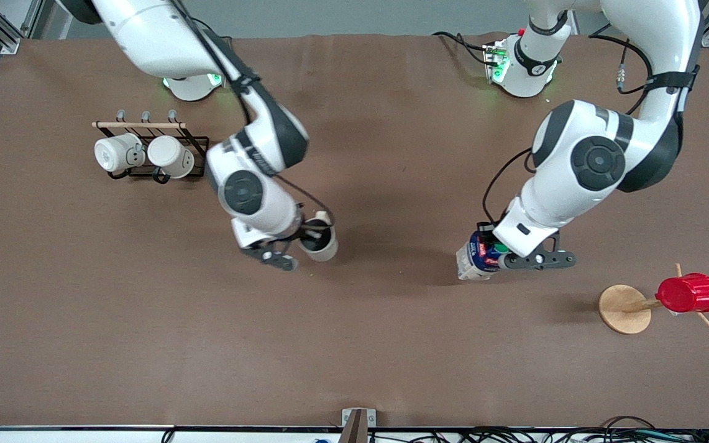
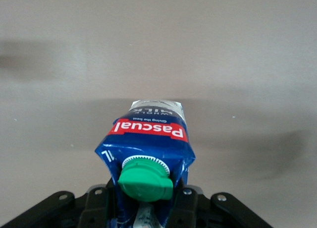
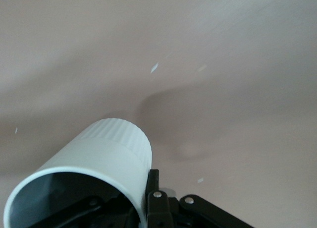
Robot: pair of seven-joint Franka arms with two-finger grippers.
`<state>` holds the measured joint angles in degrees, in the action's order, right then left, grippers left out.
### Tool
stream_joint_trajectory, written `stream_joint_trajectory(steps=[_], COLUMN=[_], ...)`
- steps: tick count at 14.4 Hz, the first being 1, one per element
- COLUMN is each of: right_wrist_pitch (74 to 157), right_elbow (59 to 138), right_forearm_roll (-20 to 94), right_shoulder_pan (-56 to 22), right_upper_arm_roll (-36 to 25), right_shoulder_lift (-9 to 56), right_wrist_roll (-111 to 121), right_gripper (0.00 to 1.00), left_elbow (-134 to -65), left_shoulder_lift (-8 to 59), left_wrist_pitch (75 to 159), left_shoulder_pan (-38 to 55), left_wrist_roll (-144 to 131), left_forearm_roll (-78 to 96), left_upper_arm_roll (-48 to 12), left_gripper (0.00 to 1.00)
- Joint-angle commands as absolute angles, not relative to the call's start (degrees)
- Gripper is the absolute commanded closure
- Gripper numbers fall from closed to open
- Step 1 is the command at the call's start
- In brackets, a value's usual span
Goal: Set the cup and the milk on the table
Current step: 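Carry the carton and the mug toward each other at table middle, then set the mug down and open the right gripper, withdrawing it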
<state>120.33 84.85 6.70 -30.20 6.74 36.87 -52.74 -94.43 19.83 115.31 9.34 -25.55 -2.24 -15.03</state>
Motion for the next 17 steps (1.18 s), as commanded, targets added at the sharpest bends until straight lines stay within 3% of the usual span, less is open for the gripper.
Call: stream_joint_trajectory(steps=[1, 6, 11, 12, 14, 15, 17], right_wrist_pitch=[122.5, 122.87, 125.51, 125.51, 125.6, 125.16, 124.02], right_elbow=[81.74, 82.35, 82.97, 83.06, 82.97, 82.79, 82.62], right_forearm_roll=[6.33, -3.51, -3.43, -3.51, -3.69, -3.6, -3.6], right_shoulder_pan=[-33.39, -32.96, -32.61, -32.69, -32.87, -32.7, -31.91], right_upper_arm_roll=[5.89, 5.89, 5.8, 5.8, 5.71, 5.63, 4.93], right_shoulder_lift=[39.72, 40.87, 42.01, 42.45, 42.45, 41.84, 37.74], right_wrist_roll=[-52.65, -43.61, -42.1, -42.01, -41.84, -42.01, -42.1], right_gripper=[0.99, 0.97, 0.82, 0.69, 0.24, 0.06, 0.0], left_elbow=[-91.32, -90.09, -90.0, -89.91, -88.95, -88.08, -86.05], left_shoulder_lift=[19.68, 21.0, 22.41, 22.76, 23.81, 24.6, 26.1], left_wrist_pitch=[113.55, 113.55, 113.55, 113.55, 113.64, 113.64, 113.64], left_shoulder_pan=[11.25, 16.08, 19.77, 20.12, 21.7, 22.41, 23.81], left_wrist_roll=[-27.95, -33.83, -37.96, -38.06, -39.63, -40.33, -41.13], left_forearm_roll=[-2.99, -2.99, -2.99, -2.9, -2.99, -2.99, -3.08], left_upper_arm_roll=[-15.03, -15.03, -15.03, -15.03, -14.94, -14.94, -14.85], left_gripper=[0.89, 0.9, 0.9, 0.9, 0.9, 0.9, 0.9])
